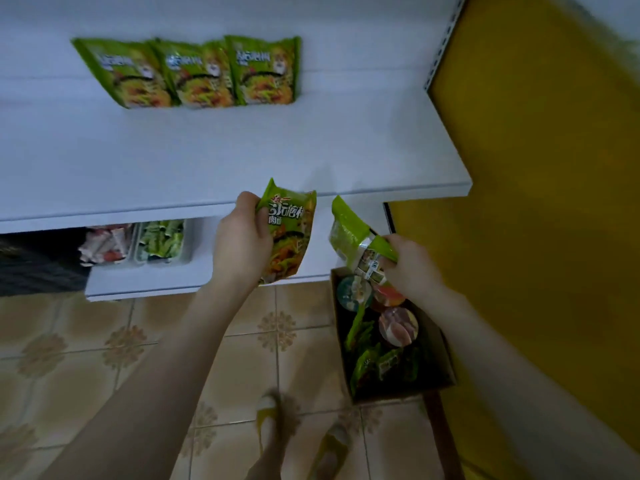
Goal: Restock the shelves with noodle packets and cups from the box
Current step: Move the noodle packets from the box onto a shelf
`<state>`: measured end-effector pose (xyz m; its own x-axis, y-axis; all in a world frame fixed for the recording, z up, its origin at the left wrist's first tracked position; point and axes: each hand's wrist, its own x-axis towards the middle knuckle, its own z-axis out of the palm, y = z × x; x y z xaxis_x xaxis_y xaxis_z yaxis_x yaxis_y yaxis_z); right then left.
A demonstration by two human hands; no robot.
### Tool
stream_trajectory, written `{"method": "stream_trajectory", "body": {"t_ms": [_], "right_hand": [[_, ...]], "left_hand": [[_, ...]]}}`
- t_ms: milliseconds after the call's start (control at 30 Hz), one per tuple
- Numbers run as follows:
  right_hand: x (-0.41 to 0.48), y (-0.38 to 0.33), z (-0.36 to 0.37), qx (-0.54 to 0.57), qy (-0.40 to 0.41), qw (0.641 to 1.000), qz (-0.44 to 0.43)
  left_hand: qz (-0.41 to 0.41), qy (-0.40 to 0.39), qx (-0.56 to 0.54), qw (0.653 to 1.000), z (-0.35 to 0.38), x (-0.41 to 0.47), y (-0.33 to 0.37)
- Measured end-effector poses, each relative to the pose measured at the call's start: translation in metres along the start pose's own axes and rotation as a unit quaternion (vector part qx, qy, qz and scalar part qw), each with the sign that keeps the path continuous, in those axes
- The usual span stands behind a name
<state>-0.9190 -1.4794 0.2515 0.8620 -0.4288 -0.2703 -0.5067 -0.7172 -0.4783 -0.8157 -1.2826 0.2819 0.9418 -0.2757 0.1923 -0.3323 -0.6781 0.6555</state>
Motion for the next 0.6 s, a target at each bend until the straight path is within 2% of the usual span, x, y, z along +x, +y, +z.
{"method": "stream_trajectory", "body": {"t_ms": [233,600], "right_hand": [[0.041,-0.109,-0.009,-0.034,0.008,0.994,-0.101],[0.119,-0.276,0.037,-0.129,0.019,0.978,-0.161]], "left_hand": [[-0.054,0.096,0.015,0.994,-0.089,0.036,-0.049],[-0.111,0.188,0.029,0.975,-0.207,0.100,-0.157]]}}
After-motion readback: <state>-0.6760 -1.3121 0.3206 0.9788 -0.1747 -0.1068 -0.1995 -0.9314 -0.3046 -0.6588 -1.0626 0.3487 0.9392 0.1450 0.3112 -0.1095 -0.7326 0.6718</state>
